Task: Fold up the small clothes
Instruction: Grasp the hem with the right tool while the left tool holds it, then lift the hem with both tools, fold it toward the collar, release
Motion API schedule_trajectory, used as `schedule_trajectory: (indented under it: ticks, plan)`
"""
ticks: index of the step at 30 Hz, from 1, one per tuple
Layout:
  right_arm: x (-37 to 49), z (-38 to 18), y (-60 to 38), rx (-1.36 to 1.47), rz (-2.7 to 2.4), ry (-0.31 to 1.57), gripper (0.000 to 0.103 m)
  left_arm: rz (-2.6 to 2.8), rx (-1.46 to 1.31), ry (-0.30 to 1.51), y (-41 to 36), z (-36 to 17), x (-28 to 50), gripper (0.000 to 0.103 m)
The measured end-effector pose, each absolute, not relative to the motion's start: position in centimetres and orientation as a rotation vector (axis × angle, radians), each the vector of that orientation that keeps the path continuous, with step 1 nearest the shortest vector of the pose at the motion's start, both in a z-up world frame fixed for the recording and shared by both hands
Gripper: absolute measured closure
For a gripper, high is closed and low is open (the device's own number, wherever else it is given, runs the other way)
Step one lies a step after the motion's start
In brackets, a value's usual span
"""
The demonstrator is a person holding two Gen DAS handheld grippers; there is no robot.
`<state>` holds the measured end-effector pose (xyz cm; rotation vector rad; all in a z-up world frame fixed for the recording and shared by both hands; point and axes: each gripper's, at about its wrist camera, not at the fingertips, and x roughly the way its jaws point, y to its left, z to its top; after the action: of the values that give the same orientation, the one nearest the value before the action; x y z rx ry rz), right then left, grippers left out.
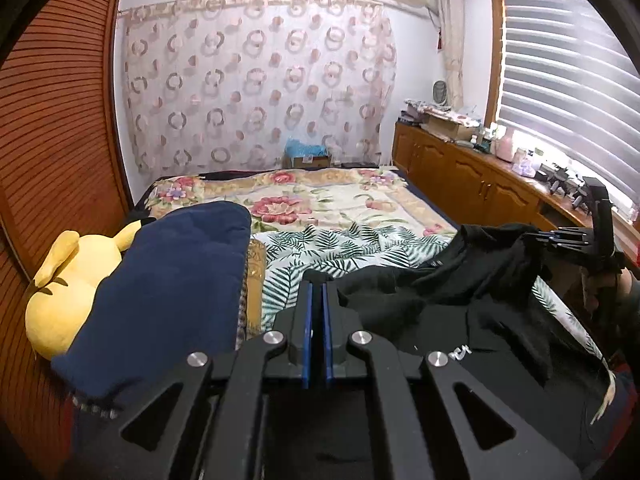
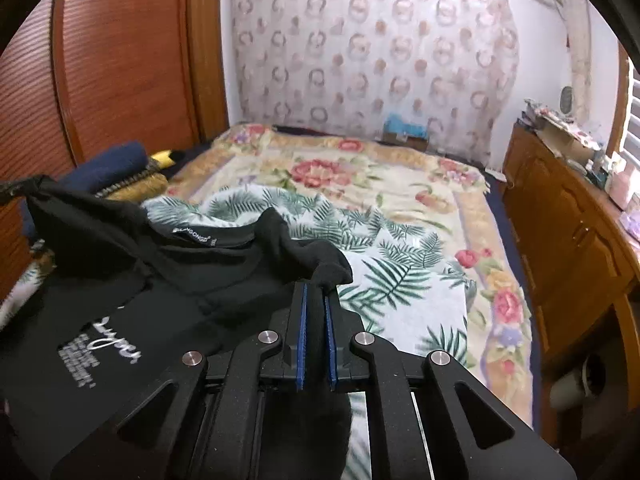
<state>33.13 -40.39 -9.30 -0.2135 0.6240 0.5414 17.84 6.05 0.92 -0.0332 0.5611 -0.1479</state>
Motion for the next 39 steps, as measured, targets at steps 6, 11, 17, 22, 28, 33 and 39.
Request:
schedule_trajectory:
  ticks: [6, 11, 17, 22, 28, 33, 39]
  plan:
    - [27.7, -8.7, -42.0, -0.185, 0.512, 0.58, 0.098, -0.169, -0.038, 0.559, 6.1, 0.0, 14.2, 0.101]
    - [24.1, -8.7, -43.3, -0.163, 0.504, 0.581, 0.098, -0.178, -0.048, 0.555, 5.8, -0.5, 11.1, 0.101]
    - [18.6, -7.9, -44.8, -0.153, 0.485, 0.567, 0.098, -0.201, -0.068, 0.535, 5.4, -0.4, 6.7, 0.101]
    - [14.7, -8.9, -46.5, -0.114, 0.496, 0.614, 0.098, -0.222, -0.072, 0.569, 5.3, -1.6, 3.5, 0.101]
    - [11.1, -10.4, -47.5, -0.128, 0.496, 0.656, 0.098, -0.217, -0.075, 0.578, 6.0, -1.7, 0.3, 0.101]
    - [8.9, -10.8, -47.8, -0.14, 0.501, 0.696, 0.098, -0.197, -0.074, 0.587, 6.3, -1.3, -2.2, 0.101]
    - [6.4, -10.0, -48.6, -0.161, 0.501, 0.697, 0.098, -0.176, -0.051, 0.625, 6.5, -2.0, -3.6, 0.1]
